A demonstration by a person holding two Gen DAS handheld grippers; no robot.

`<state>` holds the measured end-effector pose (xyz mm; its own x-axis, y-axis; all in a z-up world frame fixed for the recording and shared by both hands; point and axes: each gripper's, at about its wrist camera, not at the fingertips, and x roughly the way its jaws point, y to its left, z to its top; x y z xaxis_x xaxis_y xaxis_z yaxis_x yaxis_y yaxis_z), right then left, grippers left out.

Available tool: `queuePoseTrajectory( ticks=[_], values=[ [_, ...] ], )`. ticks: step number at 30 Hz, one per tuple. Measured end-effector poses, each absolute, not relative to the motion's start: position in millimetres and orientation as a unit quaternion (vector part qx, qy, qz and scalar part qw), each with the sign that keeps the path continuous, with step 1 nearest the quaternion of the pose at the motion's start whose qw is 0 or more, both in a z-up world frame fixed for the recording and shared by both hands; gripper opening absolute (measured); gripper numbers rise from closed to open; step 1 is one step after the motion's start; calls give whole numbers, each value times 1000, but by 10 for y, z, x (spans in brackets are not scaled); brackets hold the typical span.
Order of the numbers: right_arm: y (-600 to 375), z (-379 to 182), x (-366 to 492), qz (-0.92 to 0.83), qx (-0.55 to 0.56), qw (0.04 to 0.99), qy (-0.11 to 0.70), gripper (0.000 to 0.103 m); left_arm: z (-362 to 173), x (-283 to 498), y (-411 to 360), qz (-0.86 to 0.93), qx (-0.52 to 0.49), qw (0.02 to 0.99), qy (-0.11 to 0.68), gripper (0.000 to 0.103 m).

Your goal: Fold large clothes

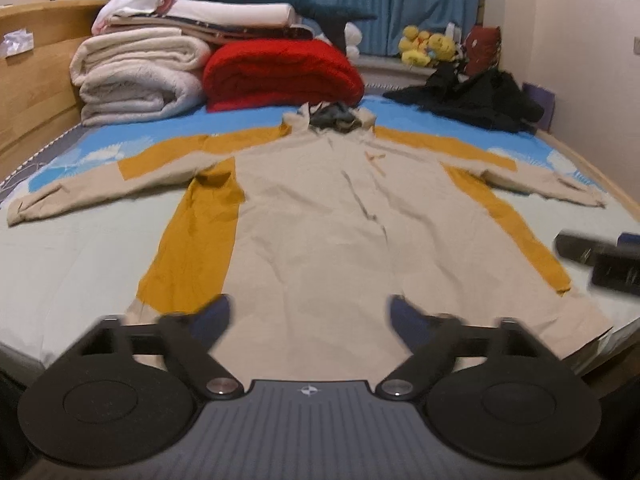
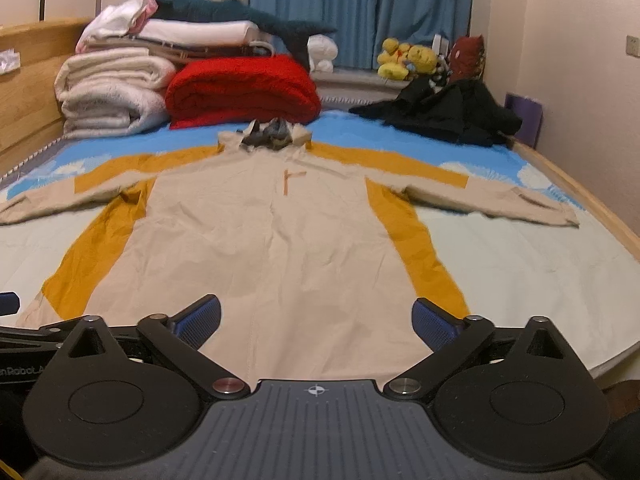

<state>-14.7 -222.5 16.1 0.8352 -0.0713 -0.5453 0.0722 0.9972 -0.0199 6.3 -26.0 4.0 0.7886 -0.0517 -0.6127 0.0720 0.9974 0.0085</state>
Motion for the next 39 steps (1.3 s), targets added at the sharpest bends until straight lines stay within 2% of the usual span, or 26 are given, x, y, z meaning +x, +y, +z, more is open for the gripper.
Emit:
queuePoseTrajectory(
  ticks=[2, 4, 8, 11, 14, 17, 18, 24, 26, 27, 29, 31, 32, 34, 39],
  values=[
    [-2318, 277, -183, -48, 16, 967, 250, 88, 175, 160, -157, -49, 11, 945, 323, 64],
    [-2479, 466, -213, -57, 31, 977, 205, 82, 346, 299, -23, -67, 19, 950, 303, 60],
    [-2862, 803, -149, -63, 30, 991, 116, 81, 517, 657, 277, -81, 54, 957, 273, 59],
    [-3148, 806, 43, -77, 6, 992, 104, 81, 340, 964, 545, -62, 66, 949, 303, 59],
    [-3449, 554, 275, -98, 7, 984, 146, 81, -67, 1184, 793, -9, 59, 926, 372, 59],
    [-3698, 139, 624, -134, 46, 952, 272, 77, -421, 1424, 1002, 32, -1, 882, 471, 59],
    [-3756, 10, 705, -139, 60, 941, 304, 73, -487, 1474, 1065, 40, -14, 873, 486, 59],
    [-3961, -420, 951, -165, 116, 895, 397, 71, -743, 1622, 1397, 95, -66, 831, 544, 59],
    [-3976, -578, 967, -178, 133, 877, 425, 65, -828, 1560, 1489, 96, -80, 825, 551, 56],
    [-4003, -652, 971, -183, 144, 869, 436, 60, -843, 1541, 1511, 94, -79, 827, 549, 52],
    [-4044, -770, 976, -191, 160, 853, 458, 49, -829, 1512, 1515, 85, -71, 830, 546, 16],
    [-4020, -865, 949, -193, 165, 842, 476, 24, -781, 1457, 1550, 86, -72, 834, 540, 4],
    [-4033, -880, 920, -193, 165, 839, 481, 20, -759, 1450, 1577, 84, -80, 837, 535, 1],
    [-4003, -878, 892, -187, 160, 840, 483, 4, -689, 1394, 1611, 80, -92, 845, 521, 1],
    [-3998, -736, 738, -178, 169, 855, 457, 0, -519, 1287, 1638, 75, -93, 861, 495, 0]
  ],
)
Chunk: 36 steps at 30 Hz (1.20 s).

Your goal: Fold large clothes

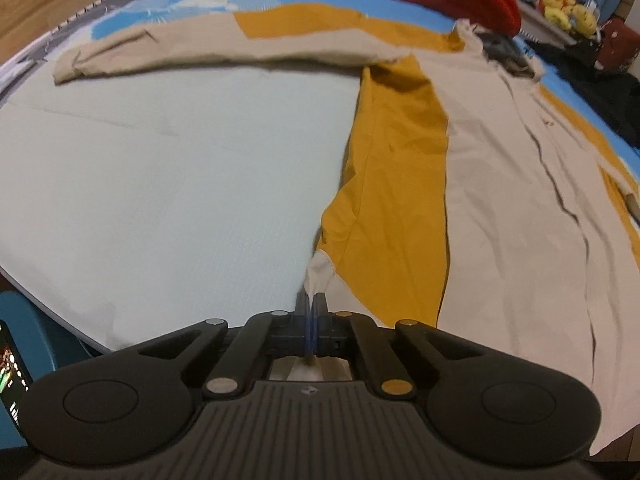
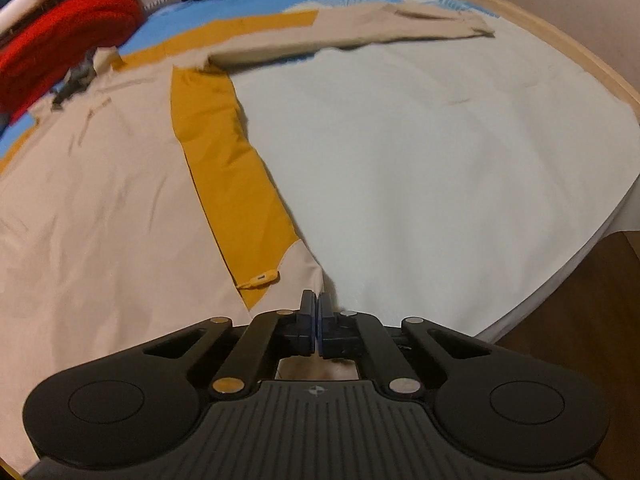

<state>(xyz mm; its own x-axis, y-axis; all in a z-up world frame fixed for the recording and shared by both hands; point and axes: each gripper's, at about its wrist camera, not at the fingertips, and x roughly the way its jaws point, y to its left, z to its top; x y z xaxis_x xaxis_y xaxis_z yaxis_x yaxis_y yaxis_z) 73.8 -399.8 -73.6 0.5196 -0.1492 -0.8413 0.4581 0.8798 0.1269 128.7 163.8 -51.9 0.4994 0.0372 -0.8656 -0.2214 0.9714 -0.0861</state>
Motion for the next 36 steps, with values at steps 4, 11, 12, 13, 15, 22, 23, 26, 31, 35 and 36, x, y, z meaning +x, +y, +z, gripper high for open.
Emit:
queuePoseTrajectory(
  ticks=[4, 11, 12, 13, 15, 22, 23, 26, 31, 35, 36],
  values=[
    [-3999, -577, 646, -172, 180, 856, 454, 0, -491, 1212, 1627, 82, -76, 855, 506, 0],
    [-3987, -575, 688, -190, 147, 848, 473, 0, -431, 1334, 1504, 88, -41, 867, 488, 12],
    [-3961, -534, 684, -206, 128, 855, 459, 3, -363, 1333, 1466, 75, -42, 878, 471, 13],
    [-3933, -495, 692, -211, 115, 862, 447, 4, -328, 1339, 1423, 60, -43, 884, 461, 15],
    [-3889, -396, 700, -204, 107, 881, 413, 4, -353, 1370, 1325, 19, -50, 881, 470, 21],
    [-3667, -595, 928, -132, 76, 882, 446, 6, -667, 1483, 1172, 3, -35, 830, 557, 42],
    [-3650, -687, 966, -131, 75, 869, 471, 6, -610, 1479, 1181, -1, -43, 838, 545, 42],
    [-3662, -831, 1016, -150, 72, 850, 500, 6, -433, 1457, 1180, -9, -57, 862, 504, 44],
    [-3603, -415, 924, -157, 76, 910, 377, 6, -183, 1452, 1033, -20, -42, 900, 433, 46],
    [-3527, -39, 797, -148, 84, 949, 265, 6, 28, 1338, 919, 0, -34, 932, 361, 62],
    [-3504, 34, 778, -146, 87, 955, 243, 6, 73, 1353, 918, 8, -33, 937, 348, 62]
  ],
)
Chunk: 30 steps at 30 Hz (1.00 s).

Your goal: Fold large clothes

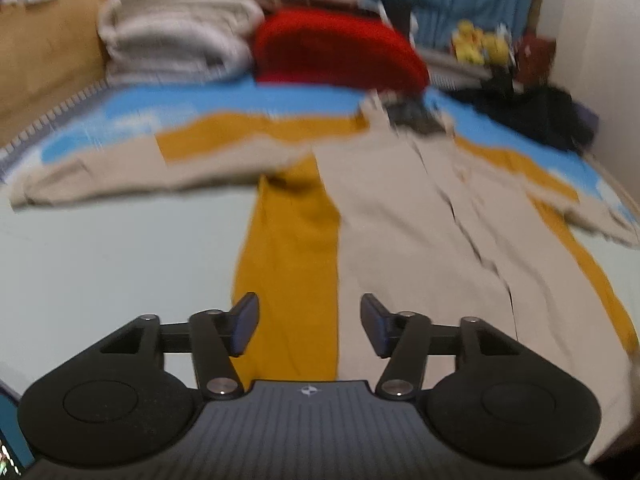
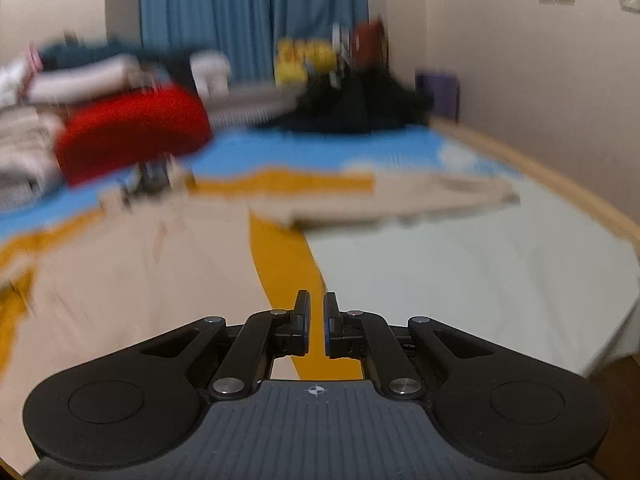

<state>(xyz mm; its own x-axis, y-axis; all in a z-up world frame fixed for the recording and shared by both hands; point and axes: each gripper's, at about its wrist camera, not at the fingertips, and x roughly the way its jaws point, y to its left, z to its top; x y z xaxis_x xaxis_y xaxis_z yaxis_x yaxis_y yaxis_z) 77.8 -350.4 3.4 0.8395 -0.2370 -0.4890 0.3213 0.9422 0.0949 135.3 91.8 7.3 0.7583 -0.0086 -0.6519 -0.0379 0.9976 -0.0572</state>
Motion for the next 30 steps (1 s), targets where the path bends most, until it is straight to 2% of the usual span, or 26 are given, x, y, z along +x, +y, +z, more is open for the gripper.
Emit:
queuePoseTrajectory(
  ticks=[7, 14, 19, 20, 21, 22, 24, 30],
  values=[
    [-3414, 308, 799, -128, 105, 971, 172, 6, 405, 1521, 1018, 75, -26, 957, 280, 62],
    [-3120, 330, 943, -112, 91, 976, 164, 6, 935, 2343, 1234, 79, -13, 969, 234, 62],
    [-2892, 484, 984, -88, 83, 983, 138, 6, 959, 2748, 1422, 77, 0, 975, 210, 62],
    [-2850, 514, 988, -84, 79, 984, 132, 9, 895, 2776, 1466, 77, 5, 975, 210, 62],
    [-2798, 554, 989, -80, 72, 986, 124, 23, 802, 2805, 1534, 79, 8, 973, 215, 63],
    [-2745, 595, 984, -76, 66, 989, 112, 44, 717, 2854, 1615, 83, 6, 970, 227, 63],
    [-2647, 688, 984, -68, 52, 992, 88, 62, 543, 2974, 1807, 104, -14, 958, 266, 62],
    [-2406, 1044, 1211, -34, 8, 999, 31, 65, 171, 3193, 2435, 165, -37, 943, 287, 60]
  ],
)
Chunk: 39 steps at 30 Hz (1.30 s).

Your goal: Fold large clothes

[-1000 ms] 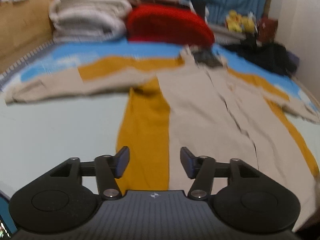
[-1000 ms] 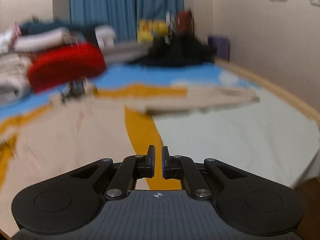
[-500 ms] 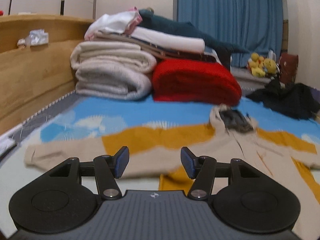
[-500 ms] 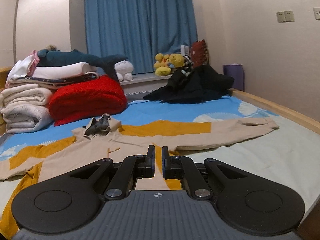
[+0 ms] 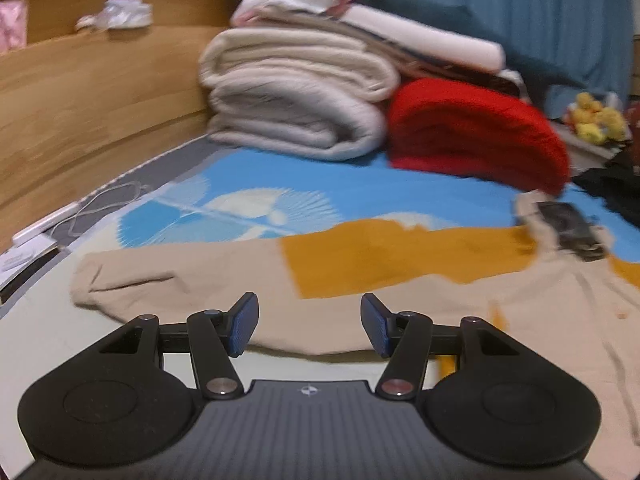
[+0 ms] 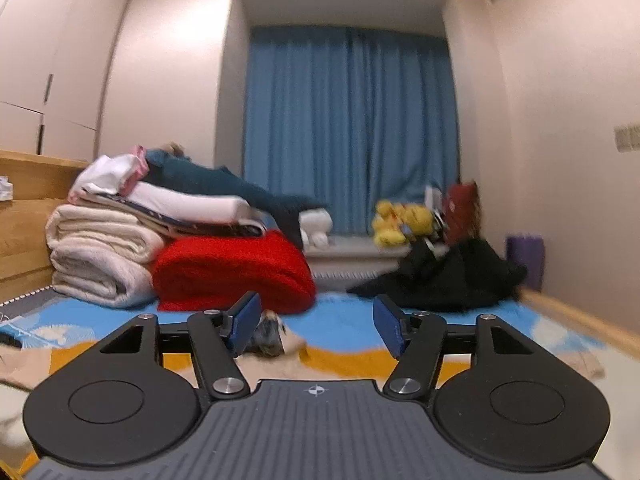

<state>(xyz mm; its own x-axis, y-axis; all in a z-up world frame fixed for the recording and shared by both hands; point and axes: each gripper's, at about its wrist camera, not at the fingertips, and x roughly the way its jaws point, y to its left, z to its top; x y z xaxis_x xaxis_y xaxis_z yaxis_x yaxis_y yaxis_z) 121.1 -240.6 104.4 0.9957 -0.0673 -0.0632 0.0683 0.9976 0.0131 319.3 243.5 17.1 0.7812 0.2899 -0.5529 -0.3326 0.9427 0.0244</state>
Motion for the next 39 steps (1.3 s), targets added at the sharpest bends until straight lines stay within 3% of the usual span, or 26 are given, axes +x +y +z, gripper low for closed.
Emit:
queuePoseTrajectory(
  ticks=[4, 7, 12, 15, 17, 20, 21, 22, 25, 33, 34, 36, 37, 39],
  values=[
    [-2245, 1289, 1633, -17, 5, 1000, 14, 65, -97, 3282, 2854, 185, -65, 928, 317, 39],
    [-2085, 1412, 2024, -11, 5, 1000, 10, 65, -252, 3331, 3182, 203, -94, 917, 331, 34],
    [-1881, 1319, 2543, 13, 23, 999, 31, 64, -471, 3339, 3628, 264, -144, 895, 330, 36],
    [-1770, 1101, 2710, 50, 21, 996, 75, 62, -549, 3339, 3903, 297, -191, 880, 318, 47],
    [-1668, 1006, 2803, 66, 3, 993, 97, 55, -593, 3336, 4110, 310, -220, 873, 307, 54],
    [-1580, 927, 2910, 87, -15, 991, 102, 35, -670, 3335, 4416, 328, -254, 861, 295, 60],
    [-1569, 887, 2953, 93, -19, 989, 111, 19, -698, 3329, 4511, 334, -268, 855, 292, 60],
    [-1561, 854, 3003, 100, -17, 987, 122, 9, -730, 3331, 4593, 340, -283, 849, 288, 60],
    [-1577, 770, 3114, 108, -12, 983, 148, 4, -805, 3285, 4796, 354, -322, 833, 277, 60],
    [-1502, 632, 3270, 120, -20, 975, 187, 4, -858, 3319, 5018, 361, -350, 829, 246, 59],
    [-1485, 617, 3283, 121, -21, 974, 191, 4, -860, 3329, 5019, 361, -349, 829, 244, 57],
    [-1454, 592, 3304, 123, -24, 972, 197, 4, -865, 3347, 5020, 359, -349, 831, 243, 29],
    [-1446, 585, 3309, 125, -25, 972, 199, 4, -872, 3358, 5031, 357, -354, 829, 245, 4],
    [-1424, 576, 3307, 129, -27, 970, 204, 4, -805, 3349, 5009, 363, -353, 830, 232, 1]
  ],
)
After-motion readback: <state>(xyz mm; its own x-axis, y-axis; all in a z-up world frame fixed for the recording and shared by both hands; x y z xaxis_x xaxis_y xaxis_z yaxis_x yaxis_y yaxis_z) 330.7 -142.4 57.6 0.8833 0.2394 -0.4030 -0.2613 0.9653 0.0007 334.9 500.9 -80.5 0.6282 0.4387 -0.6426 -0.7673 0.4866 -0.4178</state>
